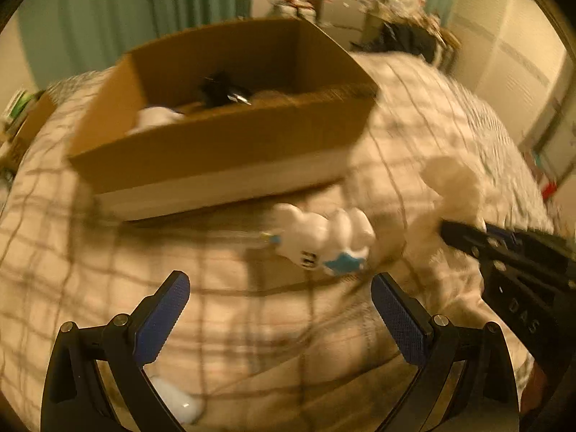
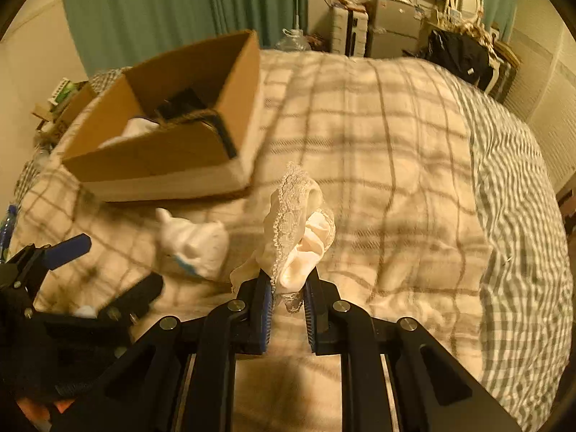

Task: Organize objects
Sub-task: 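Grasp the white lace cloth with the right gripper while the left grasps the toy figure, then drop the toy figure and lace cloth into the box, opening both grippers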

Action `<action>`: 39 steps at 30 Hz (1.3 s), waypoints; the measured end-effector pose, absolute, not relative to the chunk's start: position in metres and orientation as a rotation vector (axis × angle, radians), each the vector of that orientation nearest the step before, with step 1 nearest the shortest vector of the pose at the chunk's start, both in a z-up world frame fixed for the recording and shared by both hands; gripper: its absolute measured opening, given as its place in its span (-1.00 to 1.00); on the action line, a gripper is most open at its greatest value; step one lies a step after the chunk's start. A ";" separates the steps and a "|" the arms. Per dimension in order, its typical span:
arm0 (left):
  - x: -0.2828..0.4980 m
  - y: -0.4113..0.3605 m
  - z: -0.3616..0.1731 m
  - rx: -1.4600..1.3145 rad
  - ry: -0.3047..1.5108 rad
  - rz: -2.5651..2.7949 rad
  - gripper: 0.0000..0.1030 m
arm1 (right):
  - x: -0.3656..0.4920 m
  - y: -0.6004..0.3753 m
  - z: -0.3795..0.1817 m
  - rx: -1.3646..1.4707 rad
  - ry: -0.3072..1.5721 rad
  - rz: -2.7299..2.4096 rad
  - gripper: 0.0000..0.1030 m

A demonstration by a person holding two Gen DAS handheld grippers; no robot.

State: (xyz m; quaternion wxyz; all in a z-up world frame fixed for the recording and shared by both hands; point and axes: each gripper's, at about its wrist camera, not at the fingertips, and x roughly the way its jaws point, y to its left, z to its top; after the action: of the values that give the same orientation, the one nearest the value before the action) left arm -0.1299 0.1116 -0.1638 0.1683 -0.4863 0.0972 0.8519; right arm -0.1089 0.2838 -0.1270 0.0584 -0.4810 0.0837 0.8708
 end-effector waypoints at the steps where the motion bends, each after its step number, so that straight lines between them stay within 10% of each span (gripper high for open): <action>1: -0.130 0.118 -0.169 -1.386 0.304 2.401 1.00 | -0.108 0.286 -0.133 -1.464 0.255 2.633 -0.73; 10: -0.151 0.138 -0.188 -1.385 0.338 2.347 0.94 | -0.116 0.297 -0.153 -1.478 0.299 2.618 -0.73; 17: -0.162 0.149 -0.196 -1.382 0.323 2.274 0.21 | -0.114 0.301 -0.154 -1.467 0.306 2.611 -0.73; 39: -0.098 0.080 -0.086 -1.304 0.184 2.500 0.20 | -0.068 0.272 -0.062 -1.320 0.216 2.709 -0.73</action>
State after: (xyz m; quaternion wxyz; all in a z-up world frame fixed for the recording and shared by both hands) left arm -0.0980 0.0798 -0.0856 0.1574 -0.4556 0.0644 0.8738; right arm -0.0678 0.2721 -0.0622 0.0599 -0.4362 0.0713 0.8950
